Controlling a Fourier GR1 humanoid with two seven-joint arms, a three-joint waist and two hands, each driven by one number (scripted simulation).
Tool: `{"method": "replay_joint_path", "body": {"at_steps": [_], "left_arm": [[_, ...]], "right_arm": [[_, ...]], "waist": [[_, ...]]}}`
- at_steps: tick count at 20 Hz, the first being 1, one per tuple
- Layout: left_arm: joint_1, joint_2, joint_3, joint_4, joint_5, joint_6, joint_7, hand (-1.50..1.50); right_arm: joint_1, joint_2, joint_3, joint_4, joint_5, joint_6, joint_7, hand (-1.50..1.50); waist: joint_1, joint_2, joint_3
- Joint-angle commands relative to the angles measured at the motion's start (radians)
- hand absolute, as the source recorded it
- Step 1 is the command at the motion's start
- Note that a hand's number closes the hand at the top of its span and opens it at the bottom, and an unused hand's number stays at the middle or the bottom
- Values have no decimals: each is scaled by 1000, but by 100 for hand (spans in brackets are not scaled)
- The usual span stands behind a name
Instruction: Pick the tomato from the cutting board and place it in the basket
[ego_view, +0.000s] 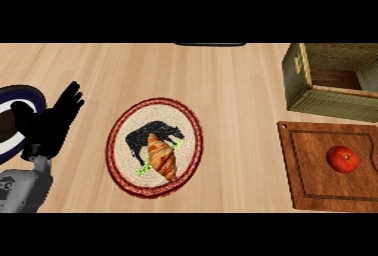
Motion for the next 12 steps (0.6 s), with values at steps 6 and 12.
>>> {"method": "replay_joint_path", "body": {"at_steps": [6, 12], "left_arm": [[-11, 9, 21, 24, -6, -21, -13, 0], [-23, -21, 8, 11, -17, -4, 14, 0]], "right_arm": [[59, 86, 114, 148, 65, -23, -333, -150], [68, 242, 215, 194, 123, -174, -341, -150]], "waist": [[5, 1, 0], [-2, -3, -1]]}}
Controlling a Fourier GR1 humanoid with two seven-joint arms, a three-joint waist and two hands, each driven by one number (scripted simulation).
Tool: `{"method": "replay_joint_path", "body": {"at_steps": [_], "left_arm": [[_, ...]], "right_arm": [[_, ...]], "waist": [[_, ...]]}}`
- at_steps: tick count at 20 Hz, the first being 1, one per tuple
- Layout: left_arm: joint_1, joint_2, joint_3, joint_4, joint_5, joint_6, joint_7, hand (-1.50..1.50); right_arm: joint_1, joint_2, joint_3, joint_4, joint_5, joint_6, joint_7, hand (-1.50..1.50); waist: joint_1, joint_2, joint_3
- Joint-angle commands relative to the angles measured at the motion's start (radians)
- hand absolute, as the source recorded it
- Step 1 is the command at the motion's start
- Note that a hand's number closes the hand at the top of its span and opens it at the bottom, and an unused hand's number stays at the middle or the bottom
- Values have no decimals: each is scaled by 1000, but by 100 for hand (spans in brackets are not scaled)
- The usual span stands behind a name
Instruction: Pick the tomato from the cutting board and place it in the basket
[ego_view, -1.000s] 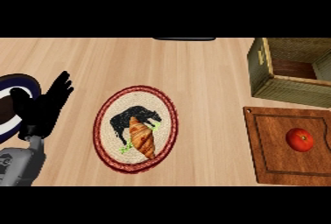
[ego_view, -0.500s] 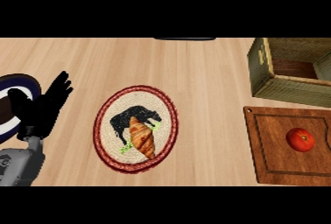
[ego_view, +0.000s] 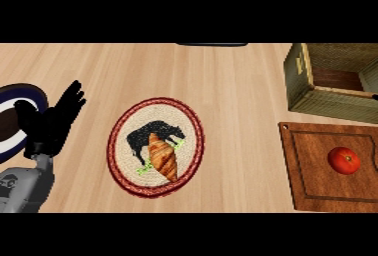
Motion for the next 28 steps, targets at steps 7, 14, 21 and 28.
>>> {"method": "replay_joint_path", "body": {"at_steps": [7, 14, 21, 28], "left_arm": [[19, -26, -2, -21, -29, 12, 6, 0], [28, -13, 42, -25, -13, -32, 20, 0], [17, -2, 90, 0, -6, -77, 18, 0], [51, -46, 39, -86, -56, -28, 39, 0]], "right_arm": [[-96, 211, 112, 195, 63, 47, -141, -150], [-185, 295, 177, 348, 233, -15, -153, -150], [-222, 321, 181, 438, 321, -53, -212, -150], [-219, 303, 191, 516, 292, -37, -331, -150]], "waist": [[-3, -3, -1], [-10, -6, -2], [-20, -7, -2], [-8, -6, -1]]}}
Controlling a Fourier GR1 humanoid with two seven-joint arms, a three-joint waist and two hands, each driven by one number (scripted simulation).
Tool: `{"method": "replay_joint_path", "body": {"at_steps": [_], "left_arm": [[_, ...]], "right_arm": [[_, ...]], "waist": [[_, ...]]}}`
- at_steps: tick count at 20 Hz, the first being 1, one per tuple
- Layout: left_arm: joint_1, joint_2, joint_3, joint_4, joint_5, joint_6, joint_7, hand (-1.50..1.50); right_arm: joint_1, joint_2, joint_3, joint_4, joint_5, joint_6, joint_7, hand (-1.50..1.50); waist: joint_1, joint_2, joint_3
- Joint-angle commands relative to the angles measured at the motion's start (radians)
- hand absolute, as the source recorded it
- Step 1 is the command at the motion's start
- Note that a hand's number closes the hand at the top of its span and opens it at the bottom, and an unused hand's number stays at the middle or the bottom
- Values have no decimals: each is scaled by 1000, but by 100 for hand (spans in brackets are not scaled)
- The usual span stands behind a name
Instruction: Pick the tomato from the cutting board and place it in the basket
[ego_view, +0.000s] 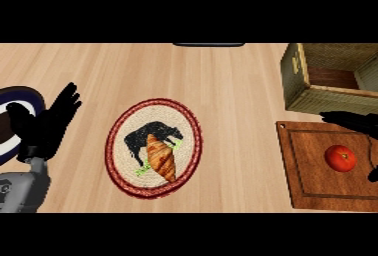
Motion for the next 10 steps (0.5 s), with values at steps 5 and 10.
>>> {"method": "replay_joint_path", "body": {"at_steps": [5, 10], "left_arm": [[-25, -20, 7, 31, -27, 17, -11, 0], [8, -2, 17, -10, -17, -10, 14, 0]], "right_arm": [[-3, -8, 31, 4, -14, 114, -204, -150], [8, 18, 48, 41, 14, 15, -208, -150]], "waist": [[-12, -2, -1], [-1, -2, 0]]}}
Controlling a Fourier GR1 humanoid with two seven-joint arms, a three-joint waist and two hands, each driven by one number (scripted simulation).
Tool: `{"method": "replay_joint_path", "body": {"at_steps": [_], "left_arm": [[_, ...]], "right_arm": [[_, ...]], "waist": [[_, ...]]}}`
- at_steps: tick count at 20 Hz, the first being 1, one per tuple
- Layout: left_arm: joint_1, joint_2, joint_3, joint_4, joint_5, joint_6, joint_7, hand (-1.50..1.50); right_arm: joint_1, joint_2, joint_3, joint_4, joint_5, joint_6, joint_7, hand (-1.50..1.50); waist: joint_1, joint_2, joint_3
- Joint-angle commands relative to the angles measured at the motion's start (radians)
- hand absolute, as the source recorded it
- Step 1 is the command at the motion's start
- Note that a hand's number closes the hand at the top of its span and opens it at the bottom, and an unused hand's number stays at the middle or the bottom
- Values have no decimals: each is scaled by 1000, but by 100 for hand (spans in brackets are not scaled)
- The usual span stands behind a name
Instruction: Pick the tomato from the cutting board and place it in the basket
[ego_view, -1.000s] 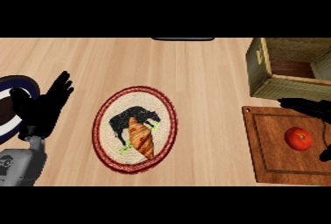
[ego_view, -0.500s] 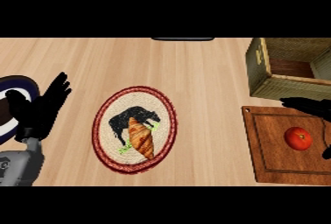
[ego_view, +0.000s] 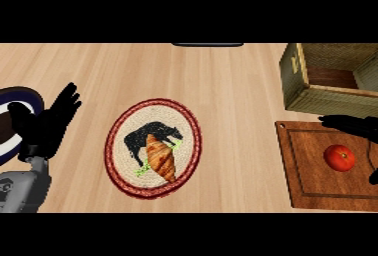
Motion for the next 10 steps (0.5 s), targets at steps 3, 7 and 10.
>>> {"method": "replay_joint_path", "body": {"at_steps": [3, 7, 10], "left_arm": [[-21, -26, 9, 35, -13, 5, 3, 0], [9, -31, 12, 35, -28, -11, -32, 0], [-24, -6, 35, -8, -17, -9, 34, 0]], "right_arm": [[11, 46, 2, 85, 46, -11, -183, -150], [-19, 90, 0, 104, 79, -35, -139, -150], [31, 129, 7, 42, 81, -66, -93, -150]], "waist": [[-4, 0, 0], [-2, 0, 0], [-10, -4, -1]]}}
